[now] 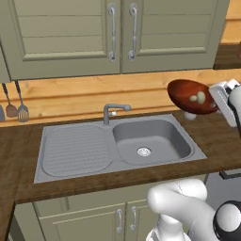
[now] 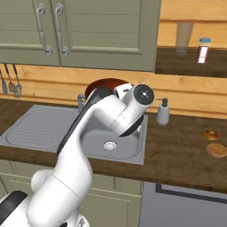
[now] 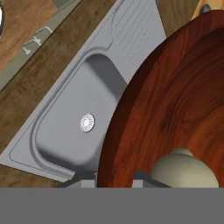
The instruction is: Pick the mushroom from the sink and place it in the bowl. Then pick the bowl and place it in the microwave. Then close the microwave door and press the start button.
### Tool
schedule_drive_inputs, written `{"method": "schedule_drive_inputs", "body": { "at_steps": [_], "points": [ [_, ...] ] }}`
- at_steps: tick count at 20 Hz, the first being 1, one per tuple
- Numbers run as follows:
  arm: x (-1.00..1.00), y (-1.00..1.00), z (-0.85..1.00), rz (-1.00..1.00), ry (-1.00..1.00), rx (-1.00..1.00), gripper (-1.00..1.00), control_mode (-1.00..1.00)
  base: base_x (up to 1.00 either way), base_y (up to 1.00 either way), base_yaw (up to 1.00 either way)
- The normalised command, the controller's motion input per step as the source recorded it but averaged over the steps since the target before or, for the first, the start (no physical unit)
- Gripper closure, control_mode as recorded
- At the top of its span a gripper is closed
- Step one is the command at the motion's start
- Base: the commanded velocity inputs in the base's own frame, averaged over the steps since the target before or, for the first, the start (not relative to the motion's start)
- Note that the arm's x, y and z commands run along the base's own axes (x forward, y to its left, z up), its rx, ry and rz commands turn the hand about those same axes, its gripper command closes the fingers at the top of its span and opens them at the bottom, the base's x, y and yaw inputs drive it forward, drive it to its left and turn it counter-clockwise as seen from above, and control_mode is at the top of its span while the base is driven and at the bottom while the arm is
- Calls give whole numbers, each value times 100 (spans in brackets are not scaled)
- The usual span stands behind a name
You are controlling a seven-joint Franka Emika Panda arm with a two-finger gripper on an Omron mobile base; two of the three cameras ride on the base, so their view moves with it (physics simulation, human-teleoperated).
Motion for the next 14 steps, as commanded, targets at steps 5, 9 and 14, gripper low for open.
{"method": "schedule_drive_inputs", "body": {
  "at_steps": [5, 9, 14],
  "points": [
    [-23, 70, 33, 0, -2, -6, 100, -100, 0, 0, 0],
    [-34, 61, 40, 0, -6, -8, 100, -100, 0, 0, 0],
    [-43, 58, 42, 0, -3, -4, 100, -100, 0, 0, 0]
  ]
}}
